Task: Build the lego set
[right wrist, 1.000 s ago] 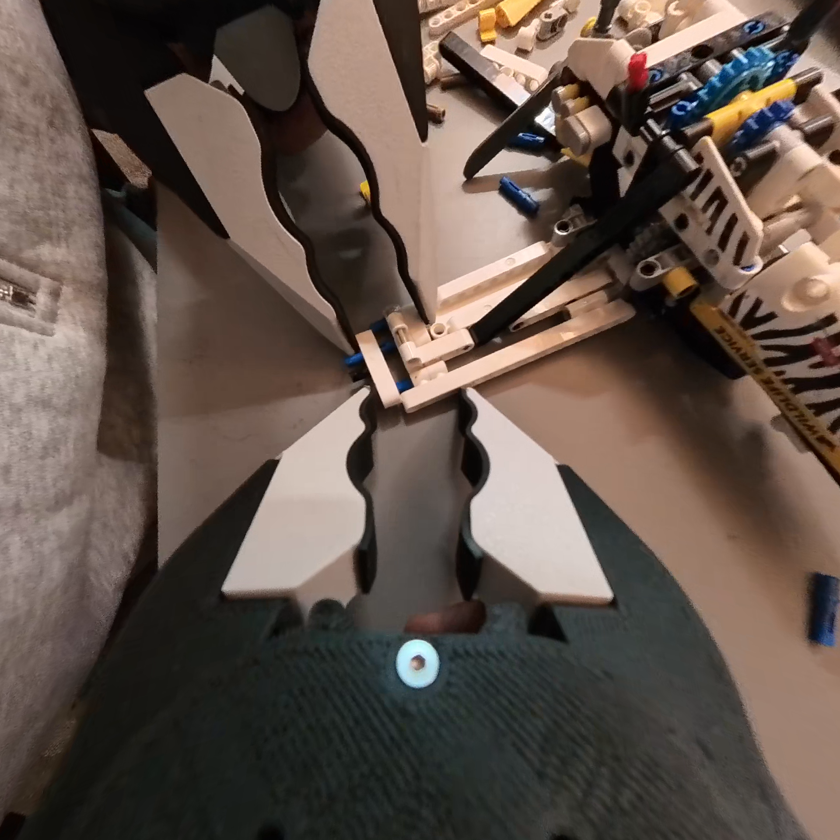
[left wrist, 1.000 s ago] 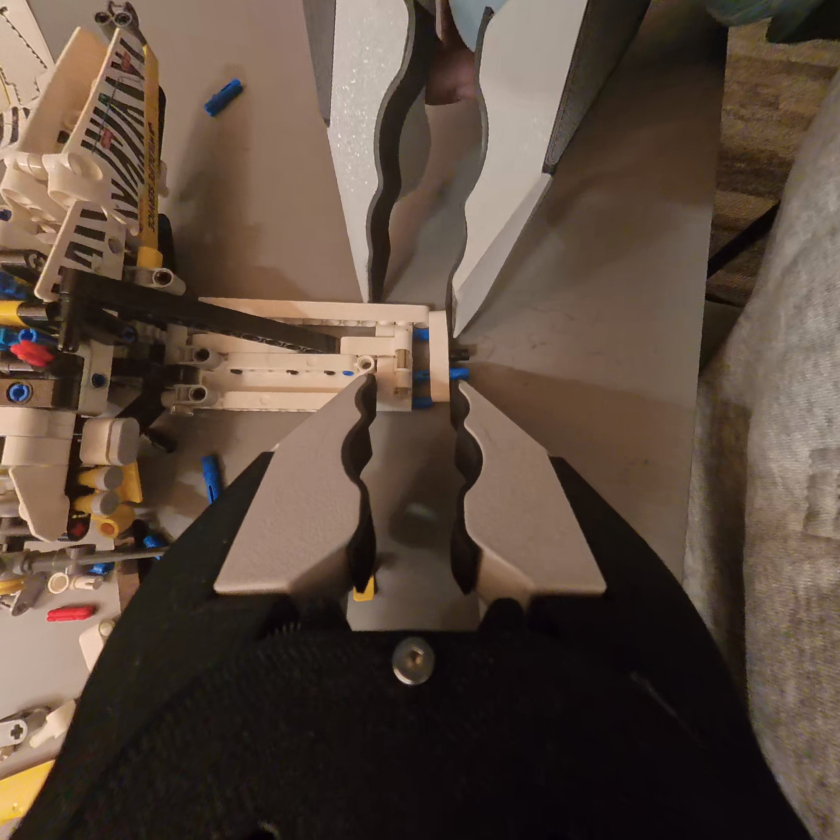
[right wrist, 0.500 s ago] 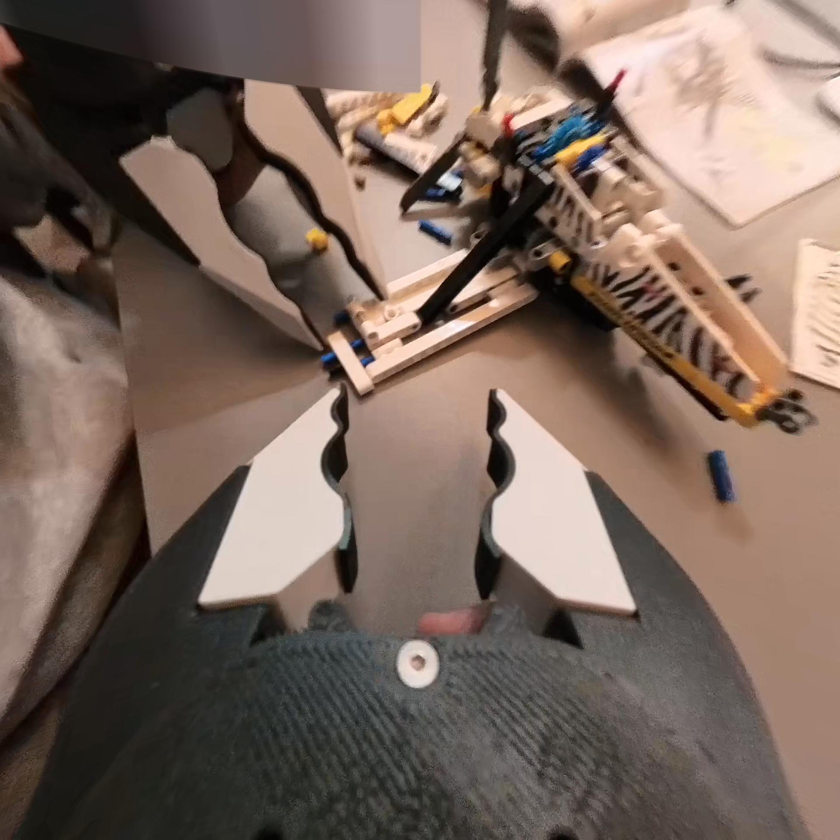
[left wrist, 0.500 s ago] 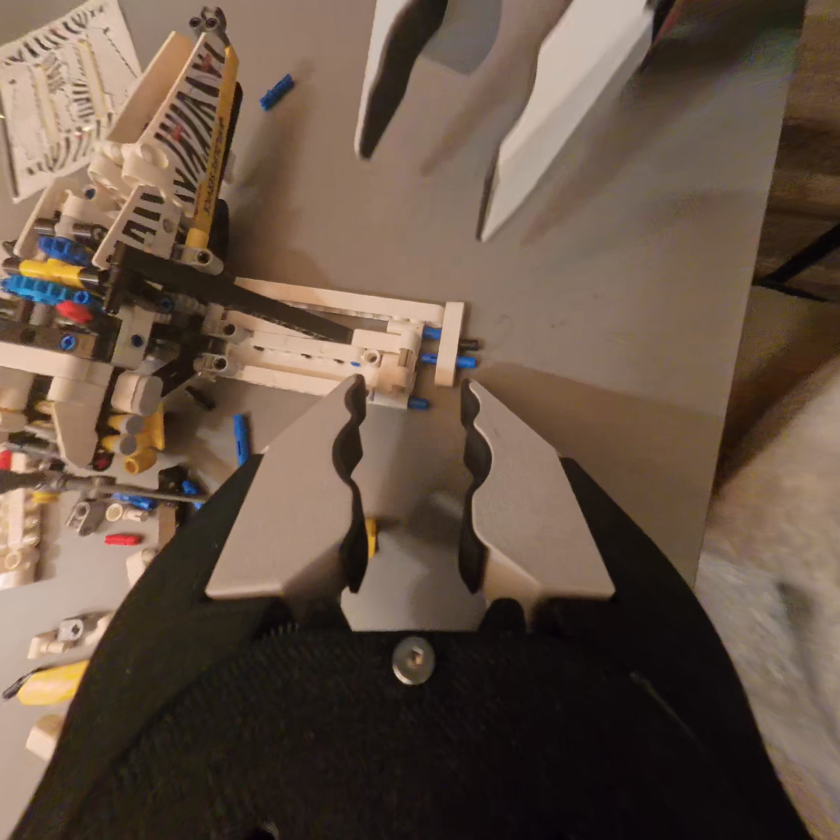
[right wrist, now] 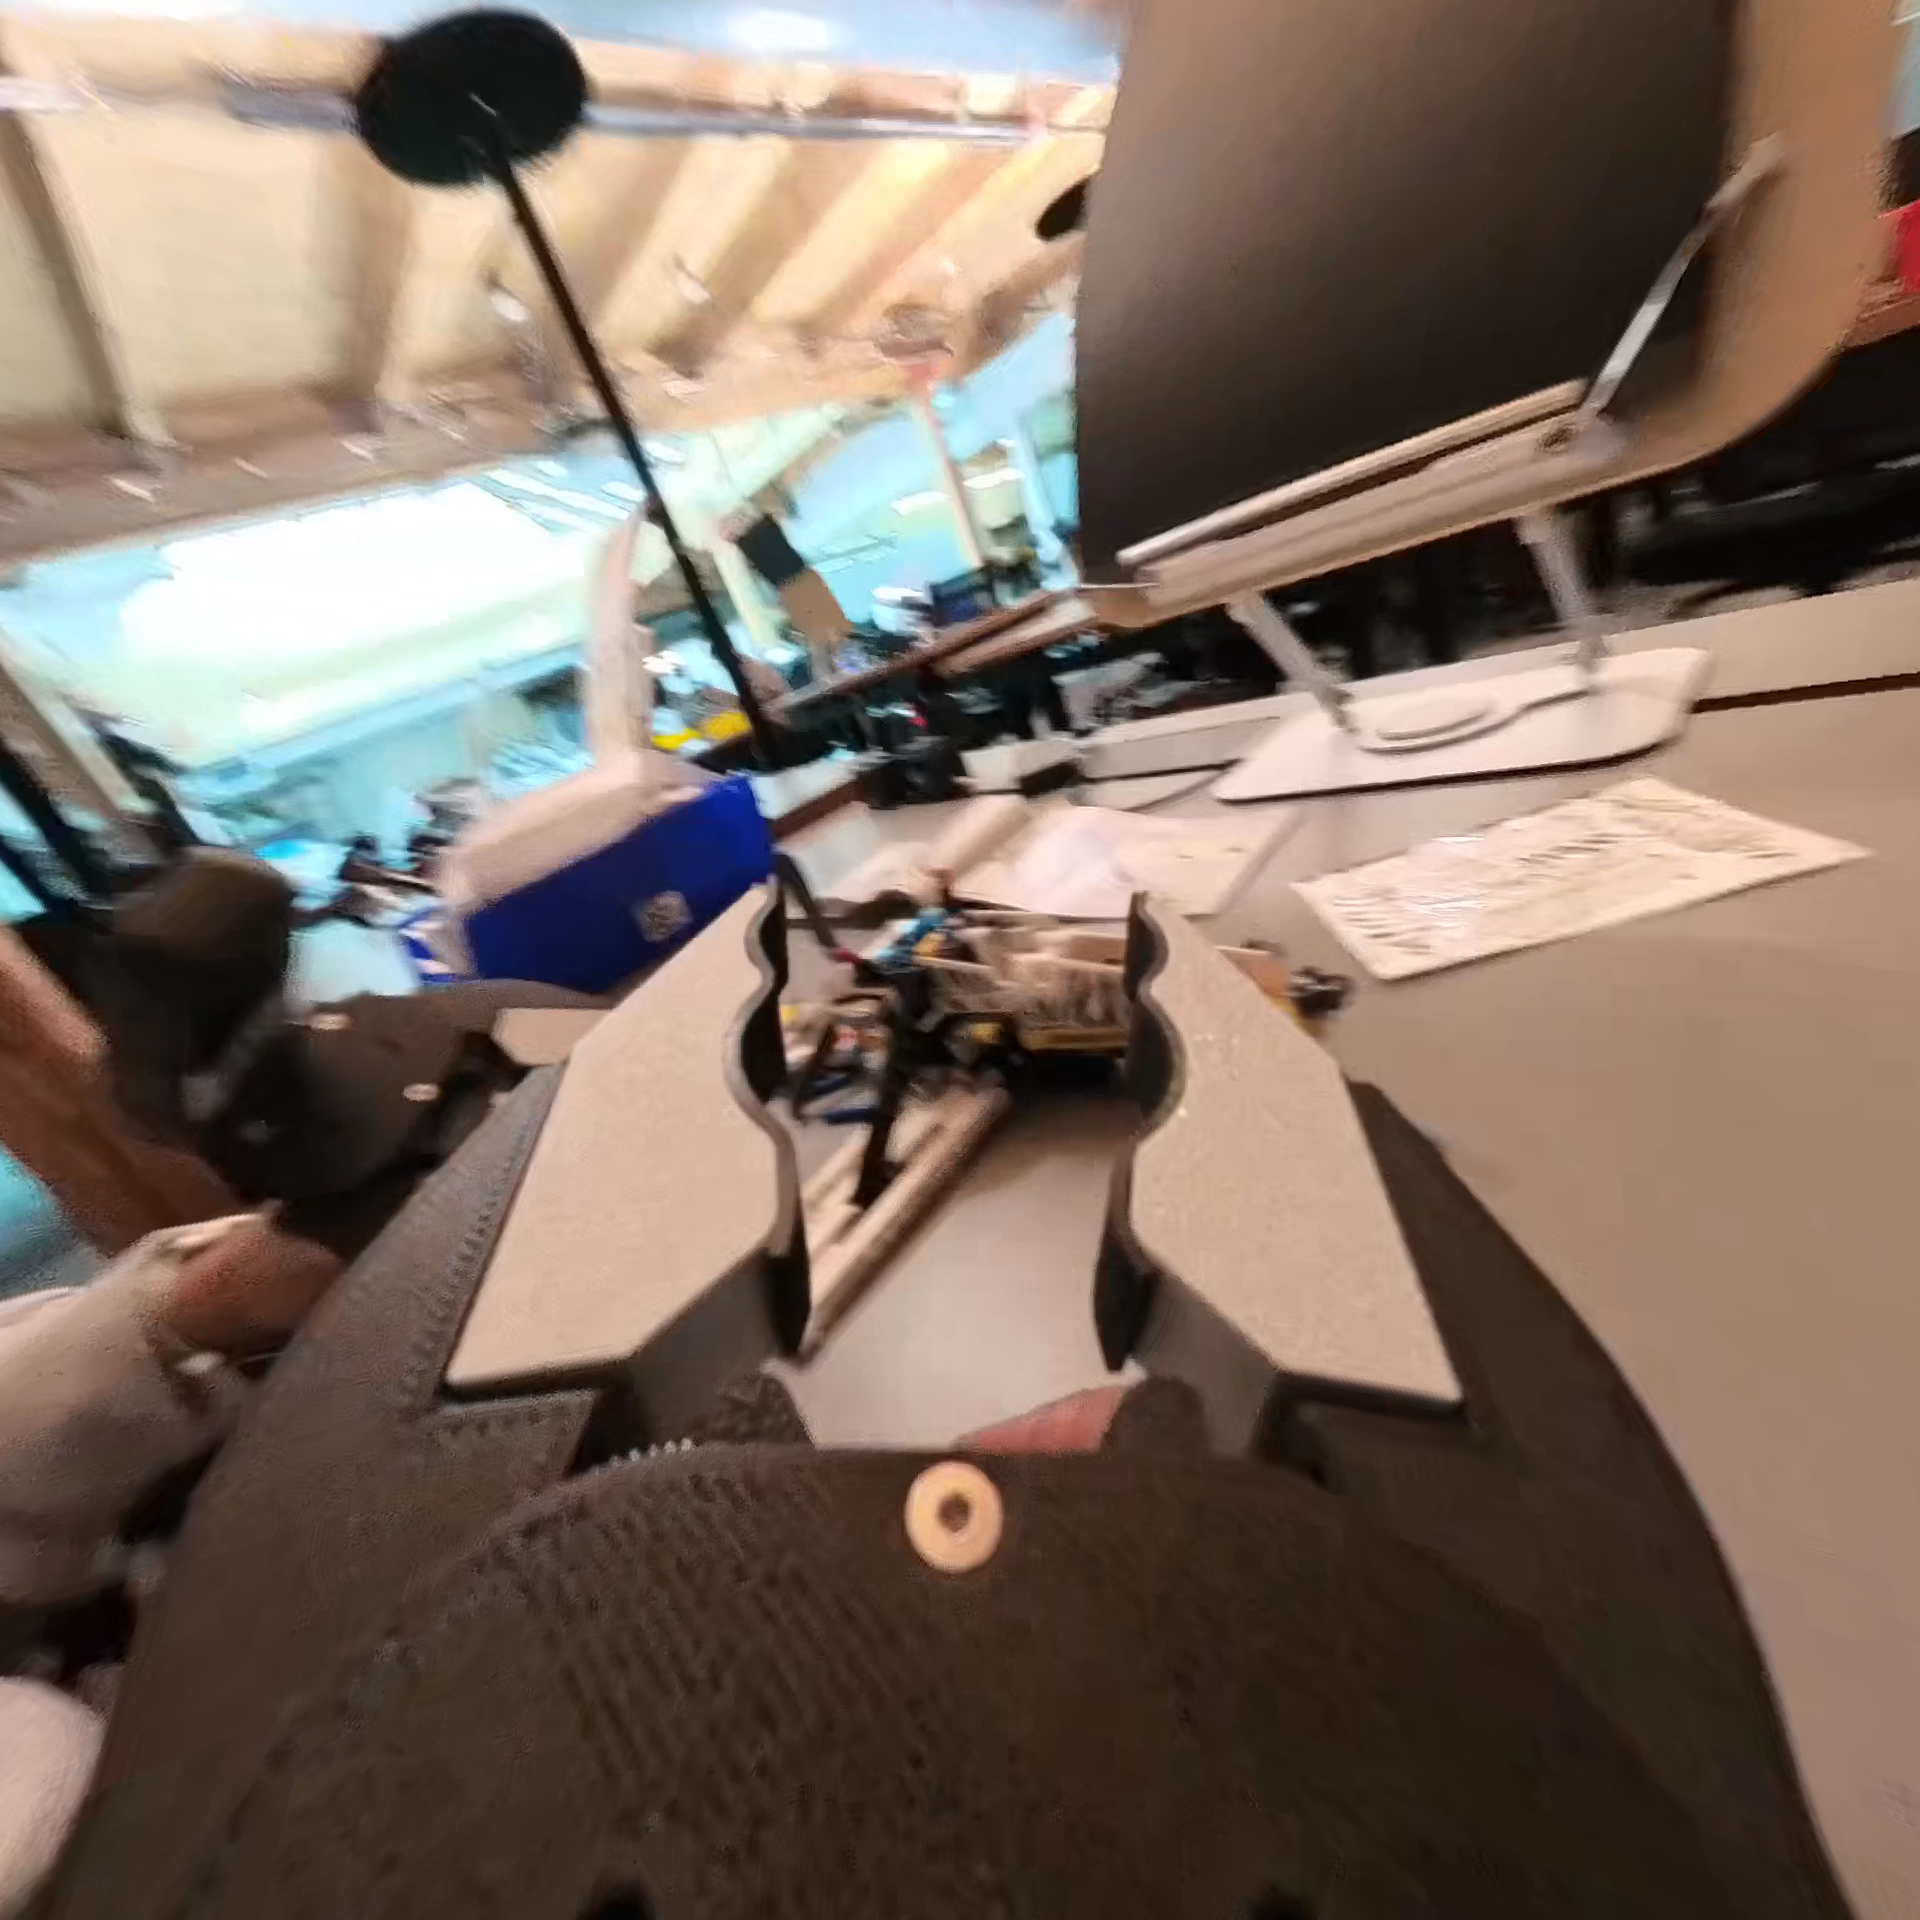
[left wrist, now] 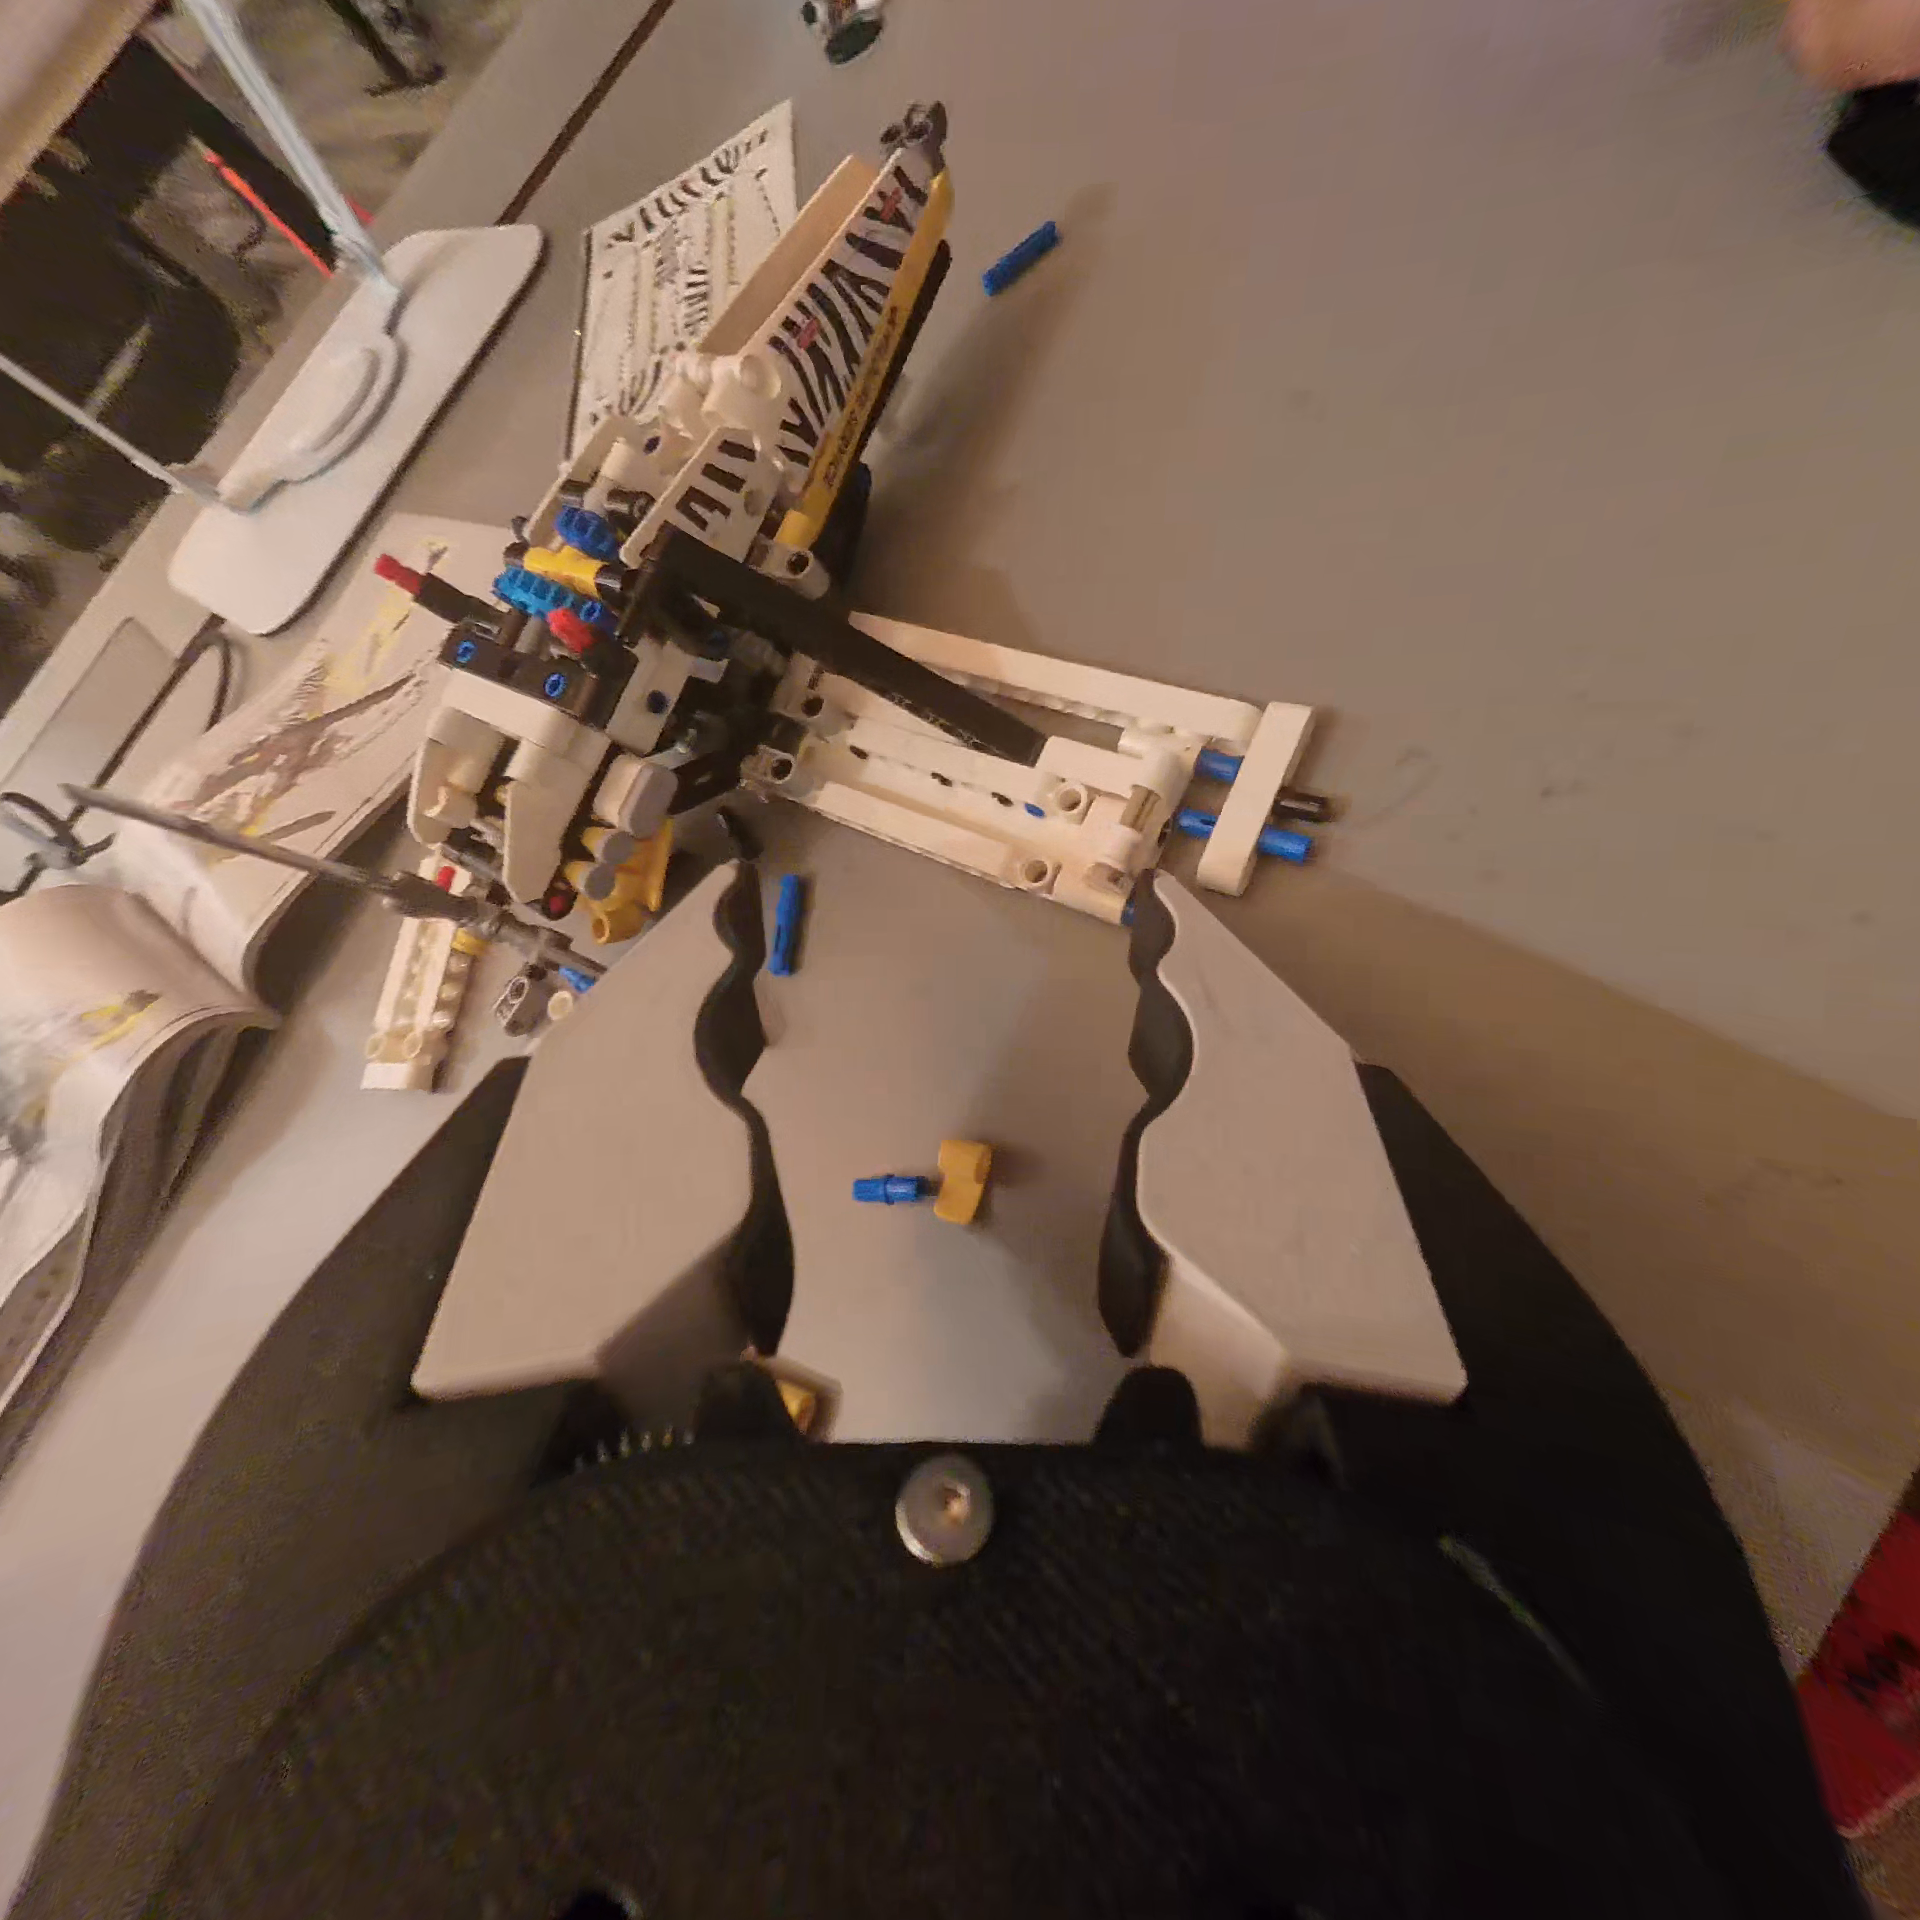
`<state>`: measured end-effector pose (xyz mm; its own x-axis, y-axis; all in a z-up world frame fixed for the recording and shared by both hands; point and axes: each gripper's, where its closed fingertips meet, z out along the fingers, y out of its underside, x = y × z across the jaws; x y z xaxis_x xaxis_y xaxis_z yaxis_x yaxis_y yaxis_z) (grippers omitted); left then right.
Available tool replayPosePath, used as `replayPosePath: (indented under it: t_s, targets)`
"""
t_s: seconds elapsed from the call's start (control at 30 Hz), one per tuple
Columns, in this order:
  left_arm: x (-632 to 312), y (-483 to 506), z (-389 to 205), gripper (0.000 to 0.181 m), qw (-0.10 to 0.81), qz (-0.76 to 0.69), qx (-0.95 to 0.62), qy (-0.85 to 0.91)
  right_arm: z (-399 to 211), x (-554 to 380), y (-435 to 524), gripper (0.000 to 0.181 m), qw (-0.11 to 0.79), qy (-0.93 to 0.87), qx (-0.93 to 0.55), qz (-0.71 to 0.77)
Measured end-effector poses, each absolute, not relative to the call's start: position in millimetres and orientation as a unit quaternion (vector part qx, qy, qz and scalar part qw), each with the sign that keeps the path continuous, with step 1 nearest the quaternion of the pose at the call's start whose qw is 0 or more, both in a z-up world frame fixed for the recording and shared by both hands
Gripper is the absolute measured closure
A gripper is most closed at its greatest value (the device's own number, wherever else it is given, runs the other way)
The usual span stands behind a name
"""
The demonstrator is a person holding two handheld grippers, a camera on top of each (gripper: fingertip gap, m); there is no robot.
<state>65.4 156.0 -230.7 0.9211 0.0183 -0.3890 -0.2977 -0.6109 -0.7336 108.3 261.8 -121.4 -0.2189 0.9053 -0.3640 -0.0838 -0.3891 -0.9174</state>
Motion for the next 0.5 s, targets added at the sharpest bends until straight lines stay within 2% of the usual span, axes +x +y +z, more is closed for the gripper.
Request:
replayPosePath:
  t_s: [0.07,0.17,0.27,0.3,0.33,0.5]
  targets:
    - [62,155,-226,0.107,0.446,0.182,-0.875,0.058,-125,107,253,0.118,0.354,-0.428,-0.502,0.664]
    - [58,152,-208,0.1,0.497,0.097,-0.861,-0.05,-125,105,249,0.114,0.361,-0.441,-0.497,0.654]
    - [63,154,-176,0.087,0.574,0.005,-0.809,-0.125,-128,99,242,0.111,0.367,-0.469,-0.493,0.635]
    - [62,155,-166,0.075,0.592,-0.006,-0.792,-0.148,-130,97,239,0.109,0.37,-0.48,-0.491,0.626]
    - [59,155,-160,0.063,0.597,-0.007,-0.785,-0.165,-131,95,236,0.108,0.373,-0.492,-0.489,0.616]
    - [64,162,-152,0.053,0.575,0.071,-0.804,-0.134,-141,83,219,0.093,0.401,-0.559,-0.463,0.559]
